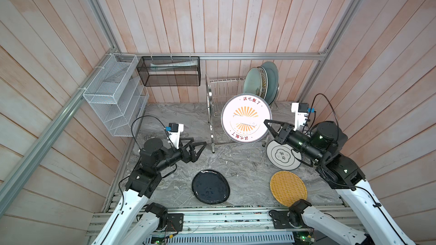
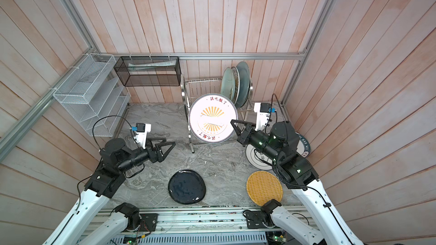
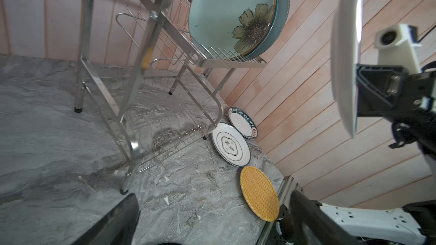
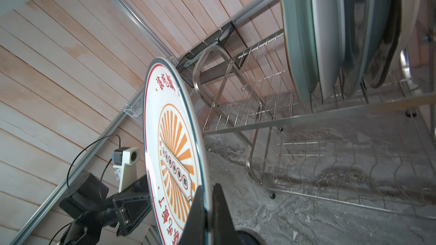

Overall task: Load the plates into the dish rack
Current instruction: 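Carry the sunburst plate into the rack with the right gripper while the left withdraws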

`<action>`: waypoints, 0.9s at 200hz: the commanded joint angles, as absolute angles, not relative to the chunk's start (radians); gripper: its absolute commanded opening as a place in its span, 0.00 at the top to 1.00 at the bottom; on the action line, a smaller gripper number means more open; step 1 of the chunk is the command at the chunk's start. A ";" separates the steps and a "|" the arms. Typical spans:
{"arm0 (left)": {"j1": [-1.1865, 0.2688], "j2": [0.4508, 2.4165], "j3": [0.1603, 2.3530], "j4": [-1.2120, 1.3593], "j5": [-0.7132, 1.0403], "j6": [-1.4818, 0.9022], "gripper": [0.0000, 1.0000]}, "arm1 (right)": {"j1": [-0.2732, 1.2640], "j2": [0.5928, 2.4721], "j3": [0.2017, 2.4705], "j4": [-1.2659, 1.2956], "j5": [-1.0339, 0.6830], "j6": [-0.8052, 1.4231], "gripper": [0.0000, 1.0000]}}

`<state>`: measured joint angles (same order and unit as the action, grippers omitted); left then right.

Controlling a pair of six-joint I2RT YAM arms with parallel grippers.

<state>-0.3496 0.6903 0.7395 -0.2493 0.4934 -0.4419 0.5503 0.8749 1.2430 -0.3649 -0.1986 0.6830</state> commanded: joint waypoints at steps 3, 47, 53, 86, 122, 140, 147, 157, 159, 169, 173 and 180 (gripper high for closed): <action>-0.347 0.616 0.695 -0.355 0.326 -0.390 0.00 | 0.554 0.970 1.423 -0.395 -0.087 0.601 1.00; -0.348 0.536 0.686 -0.423 0.272 -0.373 0.00 | 0.555 1.203 1.734 -0.493 0.127 0.495 1.00; -0.348 0.524 0.679 -0.429 0.265 -0.372 0.00 | 0.556 1.232 1.771 -0.506 0.156 0.480 1.00; -0.353 0.460 0.652 -0.453 0.223 -0.370 0.00 | 0.591 1.392 1.965 -0.585 0.344 0.384 1.00; -0.352 0.457 0.642 -0.437 0.226 -0.364 0.00 | 0.665 1.586 2.208 -0.696 0.561 0.263 1.00; -0.349 0.463 0.640 -0.435 0.224 -0.362 0.00 | 0.684 1.668 2.300 -0.743 0.642 0.220 1.00; -0.348 0.466 0.639 -0.431 0.233 -0.362 0.00 | 0.688 1.694 2.328 -0.755 0.664 0.204 1.00; -0.347 0.470 0.637 -0.428 0.246 -0.363 0.00 | 0.691 1.723 2.356 -0.769 0.687 0.190 1.00; -0.347 0.472 0.636 -0.426 0.250 -0.363 0.00 | 0.692 1.733 2.366 -0.774 0.695 0.186 1.00; -0.346 0.479 0.636 -0.425 0.260 -0.364 0.00 | 0.698 1.757 2.385 -0.785 0.722 0.173 1.00; -0.347 0.482 0.636 -0.425 0.263 -0.365 0.00 | 0.699 1.766 2.391 -0.785 0.731 0.166 1.00; -0.346 0.487 0.637 -0.422 0.268 -0.364 0.00 | 0.704 1.777 2.394 -0.784 0.740 0.156 1.00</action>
